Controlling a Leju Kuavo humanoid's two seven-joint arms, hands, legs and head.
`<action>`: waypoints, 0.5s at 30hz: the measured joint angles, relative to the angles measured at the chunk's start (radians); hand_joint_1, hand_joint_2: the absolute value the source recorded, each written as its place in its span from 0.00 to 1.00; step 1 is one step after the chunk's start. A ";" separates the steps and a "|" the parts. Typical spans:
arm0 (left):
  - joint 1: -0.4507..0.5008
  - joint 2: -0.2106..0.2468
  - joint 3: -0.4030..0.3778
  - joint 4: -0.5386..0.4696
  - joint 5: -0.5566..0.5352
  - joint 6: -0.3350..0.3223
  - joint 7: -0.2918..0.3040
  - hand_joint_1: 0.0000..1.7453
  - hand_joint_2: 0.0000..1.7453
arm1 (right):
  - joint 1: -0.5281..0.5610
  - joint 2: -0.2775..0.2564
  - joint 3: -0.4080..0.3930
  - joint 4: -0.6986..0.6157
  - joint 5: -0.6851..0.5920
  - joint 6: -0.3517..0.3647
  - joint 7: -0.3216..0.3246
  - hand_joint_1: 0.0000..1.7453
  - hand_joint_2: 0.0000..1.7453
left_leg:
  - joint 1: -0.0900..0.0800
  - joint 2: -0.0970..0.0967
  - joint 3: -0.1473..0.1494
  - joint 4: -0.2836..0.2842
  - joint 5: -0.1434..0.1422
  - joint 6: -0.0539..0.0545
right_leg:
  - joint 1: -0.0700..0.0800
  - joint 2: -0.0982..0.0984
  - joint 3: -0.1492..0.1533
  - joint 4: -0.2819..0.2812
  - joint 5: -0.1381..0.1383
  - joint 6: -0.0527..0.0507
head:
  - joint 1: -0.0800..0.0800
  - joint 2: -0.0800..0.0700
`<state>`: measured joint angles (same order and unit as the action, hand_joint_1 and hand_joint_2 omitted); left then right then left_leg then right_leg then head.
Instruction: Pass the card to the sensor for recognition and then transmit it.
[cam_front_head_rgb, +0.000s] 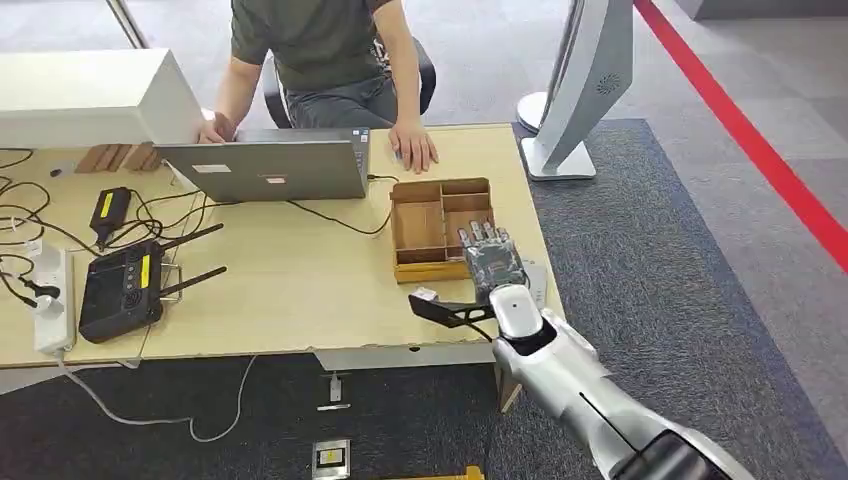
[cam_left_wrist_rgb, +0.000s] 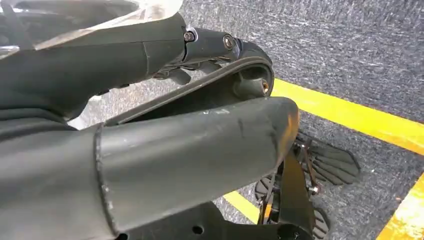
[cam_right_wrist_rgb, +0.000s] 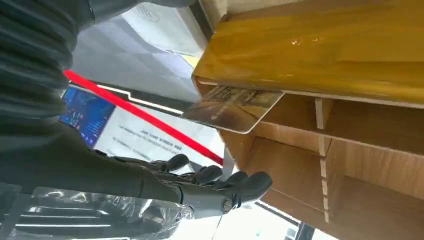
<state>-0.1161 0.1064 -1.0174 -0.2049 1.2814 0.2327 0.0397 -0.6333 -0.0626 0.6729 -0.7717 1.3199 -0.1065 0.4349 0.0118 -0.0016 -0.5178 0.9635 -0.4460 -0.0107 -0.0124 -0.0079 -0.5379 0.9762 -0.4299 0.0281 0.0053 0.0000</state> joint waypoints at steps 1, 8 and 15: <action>0.000 0.000 0.000 0.000 -0.002 -0.003 0.000 0.00 0.00 | 0.000 0.000 0.000 0.003 0.000 0.000 0.002 0.00 1.00 | 0.000 0.000 0.000 0.000 0.000 0.000 | 0.000 0.000 0.000 0.000 0.000 0.000 | 0.000 0.000; 0.000 0.000 0.000 0.000 -0.005 -0.005 0.000 0.00 0.00 | 0.001 -0.005 0.000 0.013 0.006 0.000 0.020 0.00 1.00 | 0.000 0.000 0.000 0.000 0.000 0.000 | 0.000 0.000 0.000 0.000 0.000 0.000 | 0.000 0.000; 0.000 0.000 0.000 0.000 -0.004 -0.005 0.002 0.00 0.00 | 0.000 -0.008 0.000 0.021 0.021 -0.002 0.035 0.00 1.00 | 0.000 0.000 0.000 0.000 0.000 0.000 | 0.000 0.000 0.000 0.000 0.000 0.000 | 0.000 0.000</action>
<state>-0.1161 0.1064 -1.0174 -0.2049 1.2772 0.2277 0.0420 -0.6334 -0.0710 0.6729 -0.7507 1.3409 -0.1080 0.4696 0.0119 -0.0015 -0.5177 0.9635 -0.4460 -0.0107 -0.0124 -0.0079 -0.5379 0.9763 -0.4299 0.0281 0.0050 0.0000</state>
